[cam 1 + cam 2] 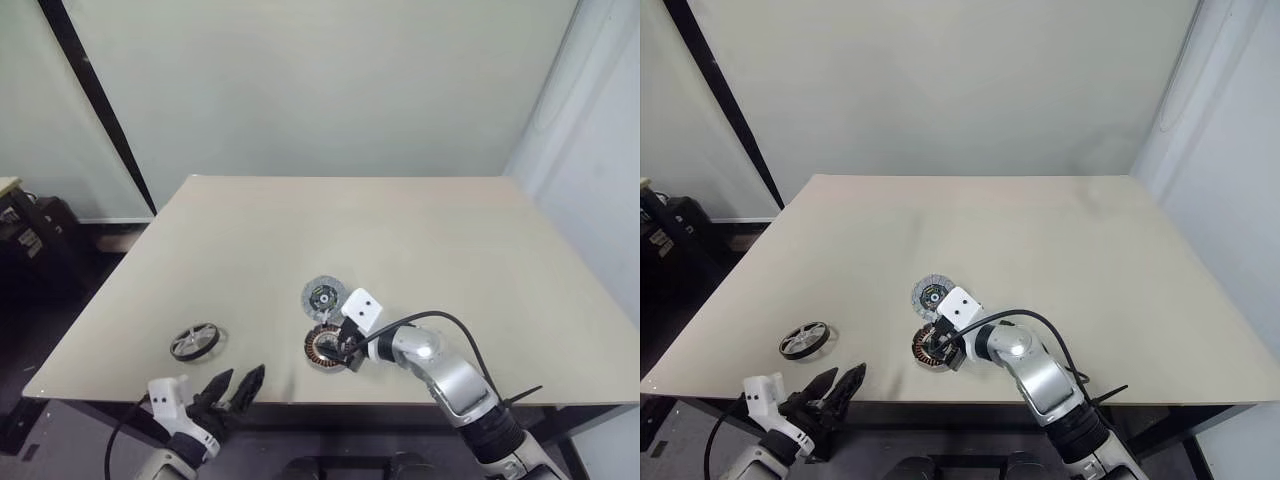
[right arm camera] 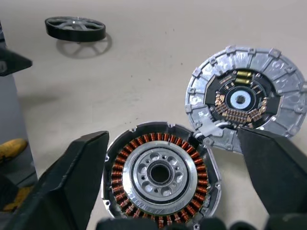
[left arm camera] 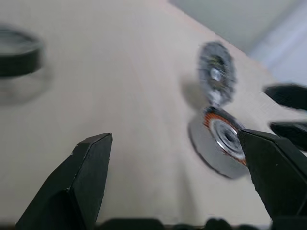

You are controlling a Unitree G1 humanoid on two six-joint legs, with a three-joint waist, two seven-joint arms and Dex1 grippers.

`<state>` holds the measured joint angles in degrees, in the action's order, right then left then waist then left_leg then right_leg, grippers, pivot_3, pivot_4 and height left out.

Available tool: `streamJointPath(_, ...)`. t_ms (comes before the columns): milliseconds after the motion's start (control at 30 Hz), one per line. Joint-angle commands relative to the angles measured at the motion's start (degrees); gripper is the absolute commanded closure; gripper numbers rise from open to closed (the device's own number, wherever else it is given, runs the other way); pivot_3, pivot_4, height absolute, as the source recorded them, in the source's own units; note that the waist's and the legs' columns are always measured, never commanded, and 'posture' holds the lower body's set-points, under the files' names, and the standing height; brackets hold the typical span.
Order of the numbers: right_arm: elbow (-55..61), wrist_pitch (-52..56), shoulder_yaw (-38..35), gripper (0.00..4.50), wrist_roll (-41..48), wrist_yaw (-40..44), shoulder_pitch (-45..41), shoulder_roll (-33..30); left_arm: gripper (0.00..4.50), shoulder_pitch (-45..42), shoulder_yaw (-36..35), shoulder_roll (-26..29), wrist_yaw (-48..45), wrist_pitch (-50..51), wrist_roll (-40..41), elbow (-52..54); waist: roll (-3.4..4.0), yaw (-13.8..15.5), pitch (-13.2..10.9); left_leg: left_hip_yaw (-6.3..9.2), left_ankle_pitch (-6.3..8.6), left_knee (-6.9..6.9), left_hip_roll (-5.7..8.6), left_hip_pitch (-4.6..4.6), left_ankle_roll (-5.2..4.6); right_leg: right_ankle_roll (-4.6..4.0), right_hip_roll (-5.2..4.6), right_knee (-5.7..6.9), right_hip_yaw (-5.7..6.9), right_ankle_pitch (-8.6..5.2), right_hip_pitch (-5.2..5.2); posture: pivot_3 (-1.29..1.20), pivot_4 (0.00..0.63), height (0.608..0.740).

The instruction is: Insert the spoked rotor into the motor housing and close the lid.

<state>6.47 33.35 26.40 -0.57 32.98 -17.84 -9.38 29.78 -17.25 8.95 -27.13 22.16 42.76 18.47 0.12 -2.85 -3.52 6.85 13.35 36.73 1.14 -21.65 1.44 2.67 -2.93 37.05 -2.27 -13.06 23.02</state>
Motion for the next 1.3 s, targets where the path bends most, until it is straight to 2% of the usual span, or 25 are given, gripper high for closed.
streamJointPath(33,2.04,-2.99,-1.39,0.04,0.56,-0.60,-0.77,0.39,0.00,-1.44,-2.92,-1.44,3.64,0.18,3.58,1.79,-0.01,0.00,0.00,0.00,0.00,0.02,0.00,-0.01,0.00,0.00,0.00,0.00,0.00,0.00,-0.01,0.00,0.000,0.740)
streamJointPath(200,1.72,-4.83,-1.11,0.04,-0.25,-0.84,-0.48,-0.36,0.00,-4.24,-7.04,-3.94,8.60,0.42,8.16,0.75,-0.05,0.00,0.02,-0.01,0.00,0.07,0.00,-0.02,0.01,0.00,0.00,-0.01,0.00,0.00,-0.02,0.00,0.000,0.740)
streamJointPath(500,1.87,-5.87,-0.97,0.04,-0.51,-1.31,0.02,-0.94,0.00,-8.79,-13.43,-5.35,15.29,0.24,12.73,-5.14,-0.09,0.02,0.02,-0.01,-0.01,0.04,0.03,-0.02,-0.03,0.00,0.03,-0.02,0.00,0.00,-0.02,0.00,0.000,0.740)
streamJointPath(1300,4.76,-4.91,-0.77,0.04,-0.59,-0.67,1.90,-2.54,0.00,-21.63,-18.11,-6.16,25.75,1.13,18.19,-15.30,-0.30,0.03,0.05,0.04,0.00,0.09,0.06,0.02,0.00,0.01,0.03,-0.09,0.03,0.01,-0.19,0.00,0.000,0.740)
